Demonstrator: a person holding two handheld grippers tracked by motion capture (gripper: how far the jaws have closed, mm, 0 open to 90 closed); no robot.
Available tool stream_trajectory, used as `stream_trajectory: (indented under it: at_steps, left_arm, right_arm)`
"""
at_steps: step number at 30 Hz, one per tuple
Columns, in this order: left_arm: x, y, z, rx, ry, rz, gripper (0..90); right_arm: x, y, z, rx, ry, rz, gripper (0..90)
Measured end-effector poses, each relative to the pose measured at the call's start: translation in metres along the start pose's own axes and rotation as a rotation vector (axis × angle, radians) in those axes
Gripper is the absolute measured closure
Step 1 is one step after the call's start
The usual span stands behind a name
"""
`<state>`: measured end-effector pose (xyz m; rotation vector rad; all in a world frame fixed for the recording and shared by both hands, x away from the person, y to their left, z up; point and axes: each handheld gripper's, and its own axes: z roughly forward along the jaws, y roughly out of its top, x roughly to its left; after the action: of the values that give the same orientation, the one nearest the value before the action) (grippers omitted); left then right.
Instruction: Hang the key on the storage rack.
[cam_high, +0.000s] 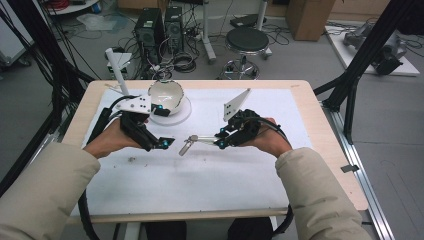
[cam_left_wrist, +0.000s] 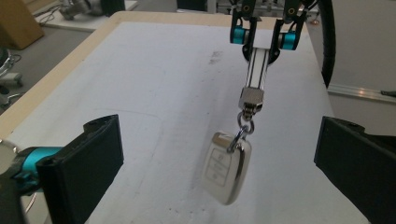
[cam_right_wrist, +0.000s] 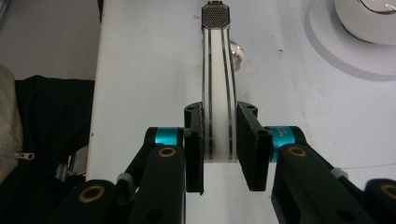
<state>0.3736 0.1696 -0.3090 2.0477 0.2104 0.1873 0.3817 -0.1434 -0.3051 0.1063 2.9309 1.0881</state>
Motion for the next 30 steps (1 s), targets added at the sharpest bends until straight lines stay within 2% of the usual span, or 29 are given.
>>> stream_trajectory:
  at_steps: [3, 6, 8, 10, 14, 23, 26, 30]
  left_arm:
    - [-0.002, 0.006, 0.011, 0.047, -0.042, 0.023, 1.8]
    - [-0.004, 0.007, 0.017, 0.058, -0.056, 0.03, 1.8]
    - [-0.006, 0.009, 0.023, 0.085, -0.069, 0.034, 1.8]
    - [-0.006, 0.011, 0.028, 0.115, -0.077, 0.04, 1.8]
    - [-0.009, 0.016, 0.037, 0.138, -0.093, 0.042, 1.8]
    - [-0.019, 0.015, 0.056, 0.241, -0.134, 0.092, 2.5]
    - [-0.022, 0.014, 0.061, 0.259, -0.156, 0.092, 9.3]
    - [-0.024, 0.014, 0.066, 0.273, -0.166, 0.088, 9.7]
  right_arm:
    - [0.005, 0.004, 0.004, 0.006, 0.001, -0.028, 74.4]
    - [0.007, 0.006, 0.005, 0.011, 0.004, -0.034, 74.4]
    - [0.007, 0.007, 0.007, 0.014, 0.006, -0.039, 74.4]
    - [0.008, 0.007, 0.008, 0.022, 0.01, -0.04, 74.4]
    - [0.008, 0.008, 0.011, 0.029, 0.015, -0.041, 74.4]
    - [0.009, 0.008, 0.012, 0.024, 0.034, -0.03, 74.4]
    - [0.009, 0.008, 0.012, 0.025, 0.032, -0.035, 74.4]
    - [0.009, 0.008, 0.014, 0.027, 0.038, -0.037, 74.3]
